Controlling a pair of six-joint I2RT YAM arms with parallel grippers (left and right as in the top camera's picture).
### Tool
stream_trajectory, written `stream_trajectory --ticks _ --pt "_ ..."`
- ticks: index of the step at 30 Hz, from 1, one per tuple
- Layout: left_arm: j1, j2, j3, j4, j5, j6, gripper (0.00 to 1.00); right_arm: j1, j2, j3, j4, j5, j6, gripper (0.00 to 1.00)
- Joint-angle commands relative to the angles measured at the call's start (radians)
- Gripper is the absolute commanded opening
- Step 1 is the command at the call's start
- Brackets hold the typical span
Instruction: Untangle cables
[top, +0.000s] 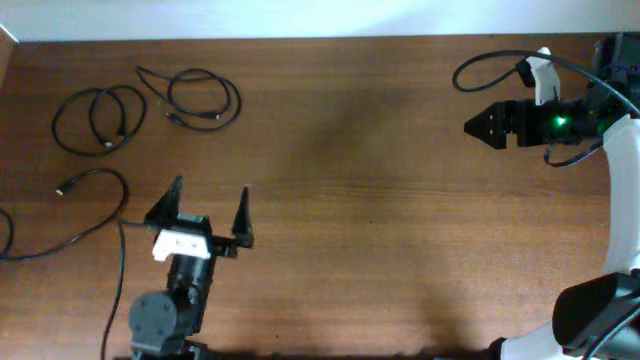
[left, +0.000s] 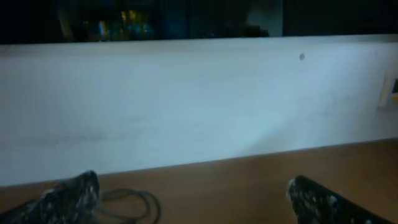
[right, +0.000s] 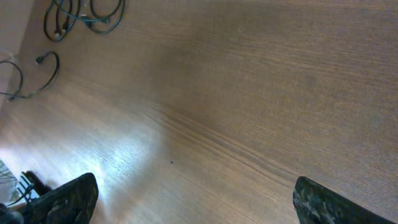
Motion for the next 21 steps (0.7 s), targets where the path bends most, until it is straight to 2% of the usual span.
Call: stream_trajectory --ticks 1,7,10,12,15,21 --pt "0.065 -0.107 -0.130 0.065 0.012 -0.006 0.99 -0.003 -0.013 0.011 0.001 0.001 0.004 0.99" --pt "0.122 -0.233 -0.262 0.073 0.014 -0.006 0.99 -0.003 -0.013 0.011 0.001 0.001 0.004 0.99" --pt "0.139 -0.278 -0.260 -0.042 0.016 -0.006 0.99 -0.003 -0.013 0.011 0.001 0.001 0.004 0.99" --pt "0.161 -0.338 -0.260 -0.182 0.016 -0.006 0.99 -0.003 -0.013 0.011 0.001 0.001 0.004 0.99" --pt "0.180 -0.337 -0.260 -0.341 0.015 -0.006 0.99 -0.003 -0.013 0.011 0.001 0.001 0.004 0.99" --pt "0.181 -0.337 -0.260 -0.333 0.011 0.010 0.99 -0.003 -0.013 0.011 0.001 0.001 0.004 0.99"
